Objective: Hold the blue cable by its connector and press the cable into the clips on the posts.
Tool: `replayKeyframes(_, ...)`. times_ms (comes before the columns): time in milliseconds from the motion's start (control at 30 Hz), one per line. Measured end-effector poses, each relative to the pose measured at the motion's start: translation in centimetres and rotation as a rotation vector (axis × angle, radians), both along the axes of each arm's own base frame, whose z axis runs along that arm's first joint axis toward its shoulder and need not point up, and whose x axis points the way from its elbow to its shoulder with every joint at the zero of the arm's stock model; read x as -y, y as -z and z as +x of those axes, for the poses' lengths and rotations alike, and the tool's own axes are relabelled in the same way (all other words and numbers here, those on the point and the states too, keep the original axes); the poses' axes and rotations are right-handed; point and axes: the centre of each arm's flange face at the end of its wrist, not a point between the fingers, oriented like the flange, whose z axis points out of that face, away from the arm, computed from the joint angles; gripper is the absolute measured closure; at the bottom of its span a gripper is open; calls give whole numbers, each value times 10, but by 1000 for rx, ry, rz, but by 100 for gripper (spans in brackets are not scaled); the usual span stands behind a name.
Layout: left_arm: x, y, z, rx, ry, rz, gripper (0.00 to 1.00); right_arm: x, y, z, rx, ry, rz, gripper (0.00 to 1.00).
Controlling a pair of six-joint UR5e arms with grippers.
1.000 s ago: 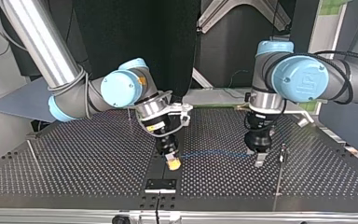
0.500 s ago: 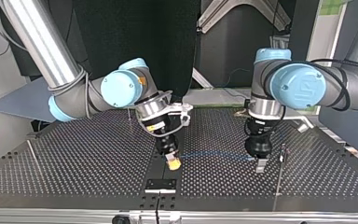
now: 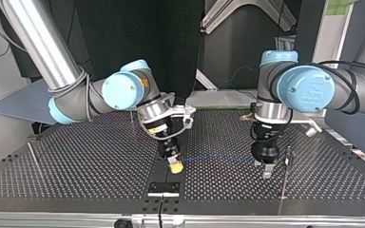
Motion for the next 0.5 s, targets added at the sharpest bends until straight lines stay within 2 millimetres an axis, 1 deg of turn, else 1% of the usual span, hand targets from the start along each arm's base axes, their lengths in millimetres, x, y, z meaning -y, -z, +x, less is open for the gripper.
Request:
replayKeyframes(100,0,0,0,-1,-1,9,2,0,0,0,0,0,0,100)
replayKeyframes(133,0,0,0,-1,-1,15,24,0,0,0,0,0,0,100)
replayKeyframes(167,0,0,0,-2,-2,20,48,0,0,0,0,0,0,100)
replayKeyframes(200,0,0,-1,-3,-4,26,48,0,0,0,0,0,0,100)
replayKeyframes(233,0,1,-1,-6,-8,33,88,0,0,0,0,0,0,100)
replayKeyframes(267,0,1,-2,-9,-11,40,100,0,0,0,0,0,0,100)
replayKeyframes(500,4,2,-5,-13,-43,97,100,0,0,0,-1,0,1,100)
